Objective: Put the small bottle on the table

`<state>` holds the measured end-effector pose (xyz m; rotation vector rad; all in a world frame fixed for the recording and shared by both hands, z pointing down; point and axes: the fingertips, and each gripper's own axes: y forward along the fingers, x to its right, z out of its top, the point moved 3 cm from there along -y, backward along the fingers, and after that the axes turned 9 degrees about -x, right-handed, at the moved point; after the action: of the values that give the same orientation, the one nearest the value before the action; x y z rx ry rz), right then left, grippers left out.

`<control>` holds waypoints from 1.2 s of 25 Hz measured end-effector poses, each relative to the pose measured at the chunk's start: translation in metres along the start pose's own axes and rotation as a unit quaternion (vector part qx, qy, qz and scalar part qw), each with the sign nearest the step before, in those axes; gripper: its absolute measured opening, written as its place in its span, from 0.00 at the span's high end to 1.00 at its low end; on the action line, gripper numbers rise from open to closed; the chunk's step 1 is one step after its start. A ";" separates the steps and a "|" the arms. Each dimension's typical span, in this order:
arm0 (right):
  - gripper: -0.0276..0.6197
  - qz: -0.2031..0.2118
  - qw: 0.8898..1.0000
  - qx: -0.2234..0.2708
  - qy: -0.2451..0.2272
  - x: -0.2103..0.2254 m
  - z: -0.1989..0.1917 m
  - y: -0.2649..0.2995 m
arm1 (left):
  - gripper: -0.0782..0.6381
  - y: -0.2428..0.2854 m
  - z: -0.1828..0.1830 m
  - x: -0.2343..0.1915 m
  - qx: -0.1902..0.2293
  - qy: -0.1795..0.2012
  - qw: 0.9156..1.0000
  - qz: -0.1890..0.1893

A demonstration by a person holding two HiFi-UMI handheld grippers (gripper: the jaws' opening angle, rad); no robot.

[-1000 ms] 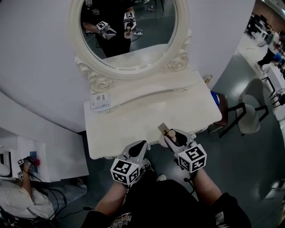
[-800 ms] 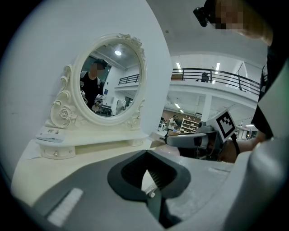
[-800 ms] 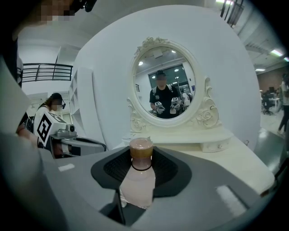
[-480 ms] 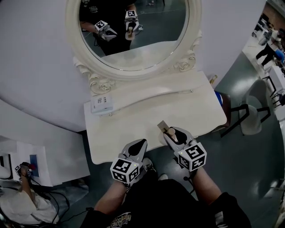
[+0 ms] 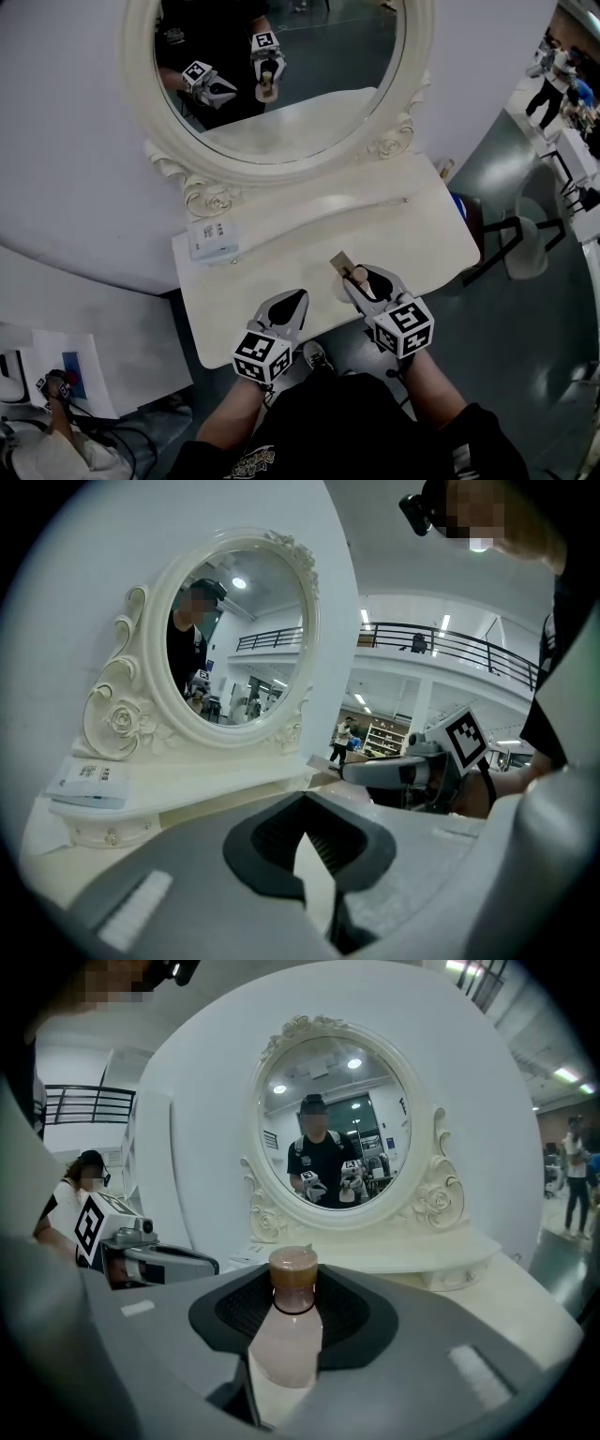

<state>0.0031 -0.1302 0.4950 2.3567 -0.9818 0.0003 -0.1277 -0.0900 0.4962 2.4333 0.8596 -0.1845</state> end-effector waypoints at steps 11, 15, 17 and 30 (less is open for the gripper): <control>0.70 -0.014 1.000 -0.001 -0.008 -0.002 0.019 0.017 | 0.89 -0.007 0.011 -0.025 0.013 -0.001 1.000 -0.006; 0.70 -0.008 1.000 -0.004 -0.013 -0.003 0.023 0.023 | 0.89 -0.011 0.012 -0.030 0.017 -0.008 1.000 0.004; 0.70 -0.003 1.000 -0.008 -0.016 -0.001 0.024 0.026 | 0.89 -0.011 0.012 -0.031 0.017 -0.011 1.000 0.009; 0.70 0.054 0.997 -0.017 -0.047 0.034 0.050 0.061 | 0.89 0.015 0.034 -0.044 0.030 -0.032 0.997 0.070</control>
<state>-0.0226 -0.2121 0.4922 2.2869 -1.1450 -0.0869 -0.1516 -0.1417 0.4872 2.5178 0.6622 -0.2380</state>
